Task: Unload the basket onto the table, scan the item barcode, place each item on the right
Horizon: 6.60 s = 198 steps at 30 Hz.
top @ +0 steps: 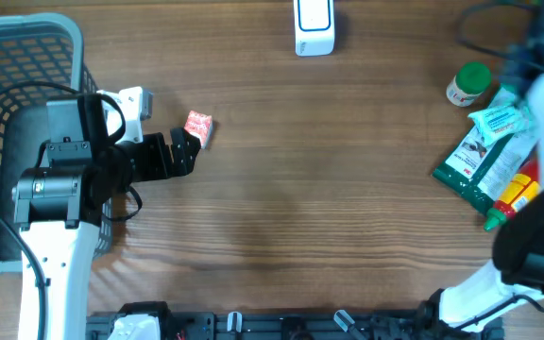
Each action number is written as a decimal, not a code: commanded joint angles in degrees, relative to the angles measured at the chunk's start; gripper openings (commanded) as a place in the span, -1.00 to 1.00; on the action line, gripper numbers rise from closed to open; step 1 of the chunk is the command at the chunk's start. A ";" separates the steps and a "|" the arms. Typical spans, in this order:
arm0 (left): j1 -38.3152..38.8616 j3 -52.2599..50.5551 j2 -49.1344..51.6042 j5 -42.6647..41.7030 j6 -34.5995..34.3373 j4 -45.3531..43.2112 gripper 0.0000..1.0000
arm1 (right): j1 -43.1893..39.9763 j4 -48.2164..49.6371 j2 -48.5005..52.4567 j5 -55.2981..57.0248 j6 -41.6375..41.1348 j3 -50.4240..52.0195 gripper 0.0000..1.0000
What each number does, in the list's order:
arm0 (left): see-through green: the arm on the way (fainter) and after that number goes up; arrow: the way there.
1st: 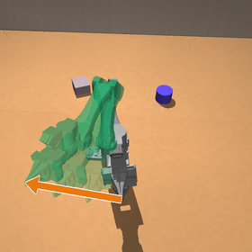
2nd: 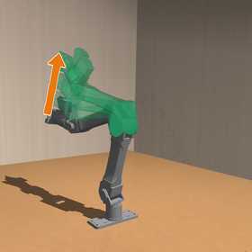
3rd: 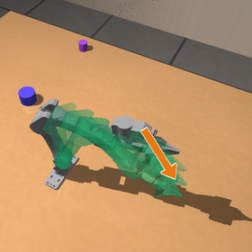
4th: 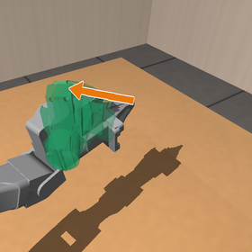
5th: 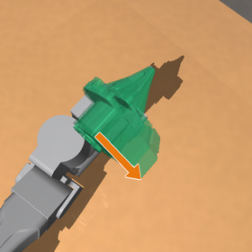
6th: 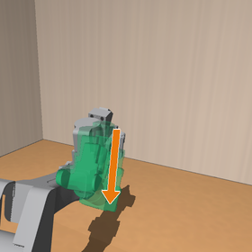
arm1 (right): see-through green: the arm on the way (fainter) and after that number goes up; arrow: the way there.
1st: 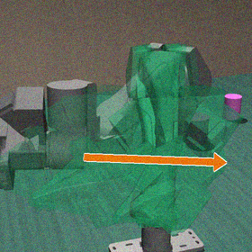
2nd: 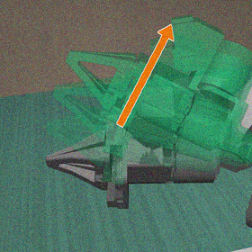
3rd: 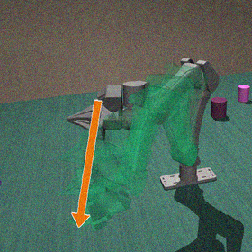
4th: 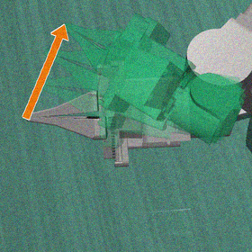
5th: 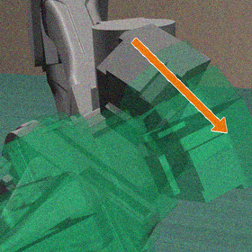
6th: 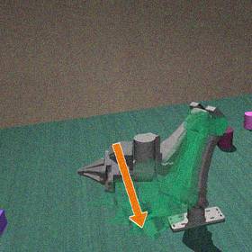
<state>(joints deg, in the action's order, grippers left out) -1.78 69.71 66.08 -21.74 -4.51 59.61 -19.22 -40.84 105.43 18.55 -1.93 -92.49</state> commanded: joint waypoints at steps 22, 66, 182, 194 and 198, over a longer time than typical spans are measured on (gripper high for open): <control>0.00 0.42 -0.09 -0.66 1.29 -0.11 1.00 | -13.49 3.28 -5.51 -40.44 -20.24 12.79 0.85; 2.16 0.24 5.92 6.51 1.09 -3.80 1.00 | 31.67 17.77 2.36 -49.44 -7.06 12.57 0.70; 1.01 -0.28 6.19 24.11 -14.67 -17.99 0.49 | 46.38 0.00 9.62 -34.86 -39.06 13.33 0.13; 1.03 -0.31 6.25 24.13 -13.66 -18.23 0.49 | 46.42 5.07 13.53 -33.24 -43.67 13.33 -0.10; 1.03 -0.35 6.34 24.13 -13.68 -18.23 0.49 | 46.42 5.73 13.92 -30.71 -45.97 13.33 -0.41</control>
<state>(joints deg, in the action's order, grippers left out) -0.49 69.69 72.71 3.05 -19.49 41.60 27.22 -35.53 117.93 -15.11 -45.25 -79.61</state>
